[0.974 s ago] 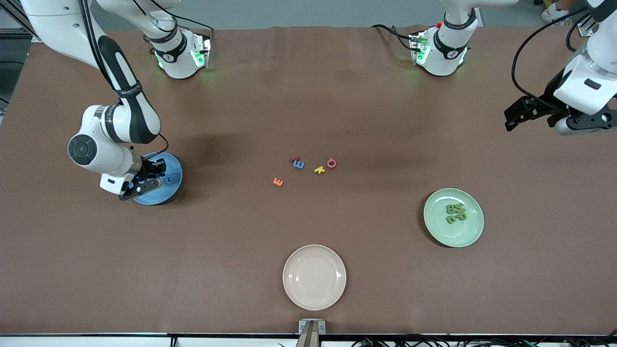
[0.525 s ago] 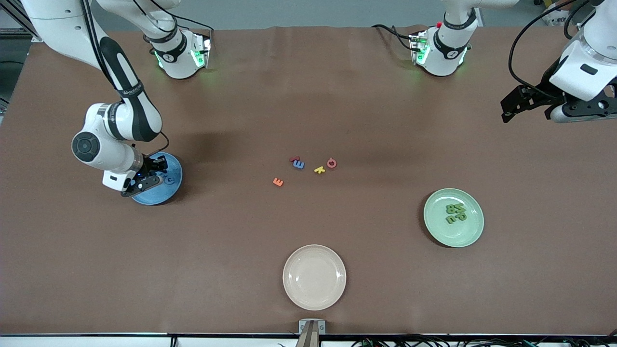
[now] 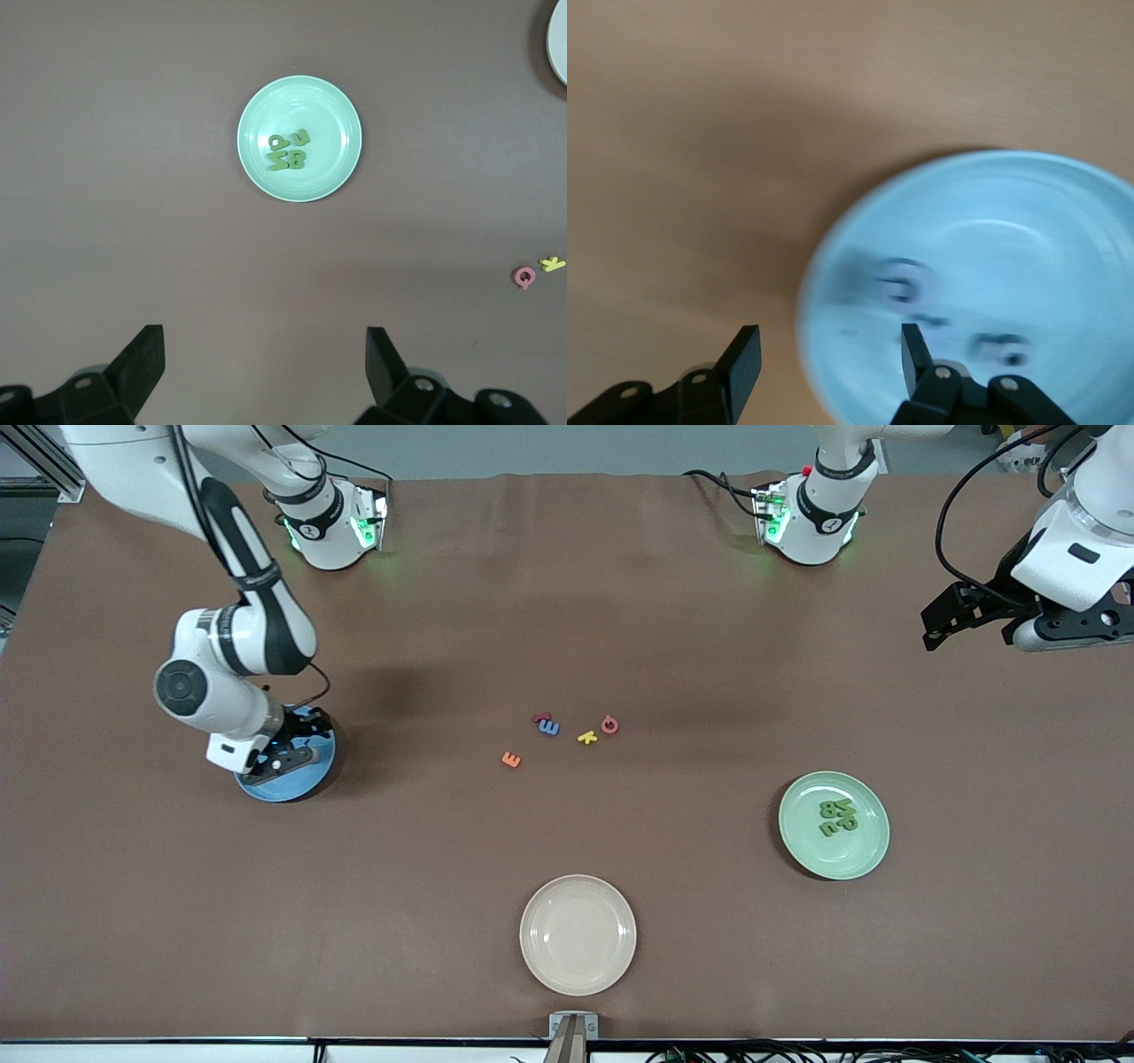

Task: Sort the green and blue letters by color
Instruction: 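Release the blue x onto the blue plate with the right gripper, then grasp the blue m with the right gripper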

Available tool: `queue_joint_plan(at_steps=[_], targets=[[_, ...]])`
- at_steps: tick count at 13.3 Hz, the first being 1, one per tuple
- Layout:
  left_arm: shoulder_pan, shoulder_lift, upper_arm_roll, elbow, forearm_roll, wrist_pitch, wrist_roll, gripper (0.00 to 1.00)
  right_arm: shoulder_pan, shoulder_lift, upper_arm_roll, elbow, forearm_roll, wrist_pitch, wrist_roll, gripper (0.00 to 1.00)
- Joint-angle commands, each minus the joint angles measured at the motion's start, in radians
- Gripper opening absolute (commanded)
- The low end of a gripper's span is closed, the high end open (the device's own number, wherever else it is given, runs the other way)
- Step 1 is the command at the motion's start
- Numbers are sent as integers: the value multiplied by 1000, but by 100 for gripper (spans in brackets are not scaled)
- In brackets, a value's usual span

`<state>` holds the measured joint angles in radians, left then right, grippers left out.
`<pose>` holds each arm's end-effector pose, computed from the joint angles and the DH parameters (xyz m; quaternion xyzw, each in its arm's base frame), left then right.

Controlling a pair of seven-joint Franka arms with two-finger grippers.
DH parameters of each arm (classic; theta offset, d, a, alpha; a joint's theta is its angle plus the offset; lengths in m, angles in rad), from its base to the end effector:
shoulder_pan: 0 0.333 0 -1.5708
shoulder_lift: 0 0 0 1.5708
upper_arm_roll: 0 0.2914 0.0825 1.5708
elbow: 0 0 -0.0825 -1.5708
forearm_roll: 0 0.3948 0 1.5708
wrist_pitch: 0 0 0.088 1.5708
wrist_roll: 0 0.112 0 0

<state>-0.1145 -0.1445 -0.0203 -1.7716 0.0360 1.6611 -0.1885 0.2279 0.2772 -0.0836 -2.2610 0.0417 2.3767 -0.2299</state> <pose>0.5259 -0.0682 0.5845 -0.9993 -0.0256 -0.0199 0.0164 0.5148 0.0737 0.1882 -0.9822 -0.1702 0.0799 0.0051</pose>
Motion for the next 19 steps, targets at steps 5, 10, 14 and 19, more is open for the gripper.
queue_joint_plan(at_steps=[5,10,14,19], targets=[[-5,8,2,3,-8,16,12,100,325,143,2,291,26,-120,573,73],[-7,6,2,6,-13,16,12,100,523,285,1,510,92,-178,930,73],[-5,8,2,6,-13,28,12,100,597,398,1,641,98,-174,1056,73],[-4,5,2,15,-15,29,12,100,622,441,1,662,107,-168,1061,73]])
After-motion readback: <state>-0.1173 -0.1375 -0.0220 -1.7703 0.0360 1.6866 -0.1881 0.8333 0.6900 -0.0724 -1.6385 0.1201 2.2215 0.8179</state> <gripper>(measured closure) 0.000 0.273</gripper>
